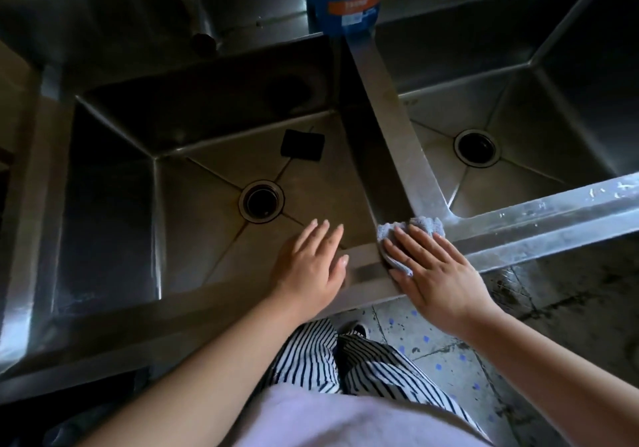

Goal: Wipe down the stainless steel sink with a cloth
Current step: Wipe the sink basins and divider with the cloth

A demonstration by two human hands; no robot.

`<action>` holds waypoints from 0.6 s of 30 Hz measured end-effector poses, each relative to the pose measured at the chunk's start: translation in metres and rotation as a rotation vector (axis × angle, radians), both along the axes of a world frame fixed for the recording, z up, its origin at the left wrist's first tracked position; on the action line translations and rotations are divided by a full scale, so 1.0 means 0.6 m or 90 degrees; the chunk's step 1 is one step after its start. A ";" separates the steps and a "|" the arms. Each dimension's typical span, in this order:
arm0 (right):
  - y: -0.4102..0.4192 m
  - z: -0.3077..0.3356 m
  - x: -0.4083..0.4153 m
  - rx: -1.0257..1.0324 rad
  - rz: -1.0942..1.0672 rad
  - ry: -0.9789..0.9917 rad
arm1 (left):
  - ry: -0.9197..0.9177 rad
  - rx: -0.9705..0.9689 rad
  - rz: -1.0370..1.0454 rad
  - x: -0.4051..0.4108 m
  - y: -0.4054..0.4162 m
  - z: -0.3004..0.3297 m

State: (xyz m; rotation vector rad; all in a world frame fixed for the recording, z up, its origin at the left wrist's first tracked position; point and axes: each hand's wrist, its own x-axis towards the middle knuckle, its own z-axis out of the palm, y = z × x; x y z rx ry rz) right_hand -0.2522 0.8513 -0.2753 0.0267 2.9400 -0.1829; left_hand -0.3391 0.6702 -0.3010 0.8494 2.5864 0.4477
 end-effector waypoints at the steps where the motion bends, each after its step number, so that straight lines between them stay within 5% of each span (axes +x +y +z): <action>1: 0.003 0.000 0.001 0.000 -0.019 0.010 | 0.004 0.006 -0.011 -0.003 0.002 0.001; 8: 0.004 -0.042 -0.059 -0.019 -0.231 -0.047 | 0.019 0.035 -0.031 -0.055 0.023 0.003; 18: 0.038 -0.068 -0.200 -0.012 -0.218 -0.040 | 0.047 0.108 0.008 -0.148 0.062 0.021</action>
